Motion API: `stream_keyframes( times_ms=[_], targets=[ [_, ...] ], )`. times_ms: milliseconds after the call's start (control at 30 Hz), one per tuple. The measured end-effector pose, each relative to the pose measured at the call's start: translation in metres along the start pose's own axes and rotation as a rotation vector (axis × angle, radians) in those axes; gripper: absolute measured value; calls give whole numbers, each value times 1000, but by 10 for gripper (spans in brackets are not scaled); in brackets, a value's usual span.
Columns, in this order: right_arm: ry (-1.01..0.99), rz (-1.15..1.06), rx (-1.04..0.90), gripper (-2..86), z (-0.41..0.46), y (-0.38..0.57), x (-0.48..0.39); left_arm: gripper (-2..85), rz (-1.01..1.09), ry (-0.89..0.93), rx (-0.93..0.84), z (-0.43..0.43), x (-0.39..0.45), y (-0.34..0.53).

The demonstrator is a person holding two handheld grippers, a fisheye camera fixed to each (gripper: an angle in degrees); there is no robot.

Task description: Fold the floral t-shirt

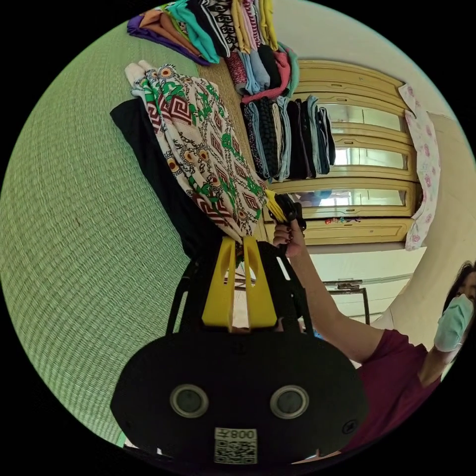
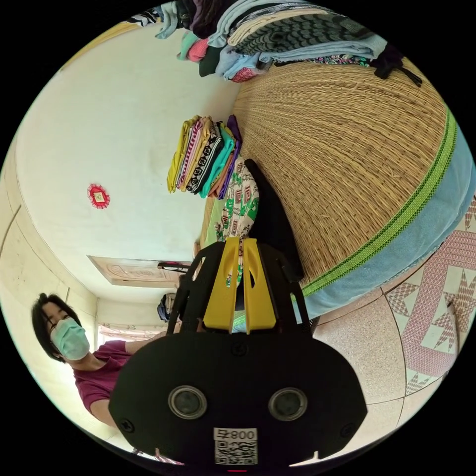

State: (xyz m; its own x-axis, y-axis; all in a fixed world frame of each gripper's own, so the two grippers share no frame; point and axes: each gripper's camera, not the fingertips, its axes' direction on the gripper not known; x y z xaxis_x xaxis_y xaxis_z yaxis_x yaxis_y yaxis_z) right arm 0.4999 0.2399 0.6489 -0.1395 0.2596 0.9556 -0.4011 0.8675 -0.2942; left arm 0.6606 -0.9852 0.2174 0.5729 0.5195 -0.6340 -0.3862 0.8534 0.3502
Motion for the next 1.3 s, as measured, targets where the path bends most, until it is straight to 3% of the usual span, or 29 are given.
stream_keyframes(
  times_ms=[333, 667, 767, 967, 1300],
  targets=[
    [-25, 4, 47, 5, -16, 20, 23, 32, 31, -58, 5, 35, -31, 9],
    [-100, -232, 56, 4, -33, -13, -74, 31, 265, -72, 200, -10, 24, 5],
    [-47, -273, 46, 5, -43, -8, -84, 32, 333, -119, 165, -1, 30, 13],
    [77, -49, -39, 5, -37, 16, 1, 33, 164, -205, -35, 61, -37, 25],
    [28, 104, 36, 3, -47, 32, 51, 34, 50, -147, -71, 73, -73, 36]
  ],
)
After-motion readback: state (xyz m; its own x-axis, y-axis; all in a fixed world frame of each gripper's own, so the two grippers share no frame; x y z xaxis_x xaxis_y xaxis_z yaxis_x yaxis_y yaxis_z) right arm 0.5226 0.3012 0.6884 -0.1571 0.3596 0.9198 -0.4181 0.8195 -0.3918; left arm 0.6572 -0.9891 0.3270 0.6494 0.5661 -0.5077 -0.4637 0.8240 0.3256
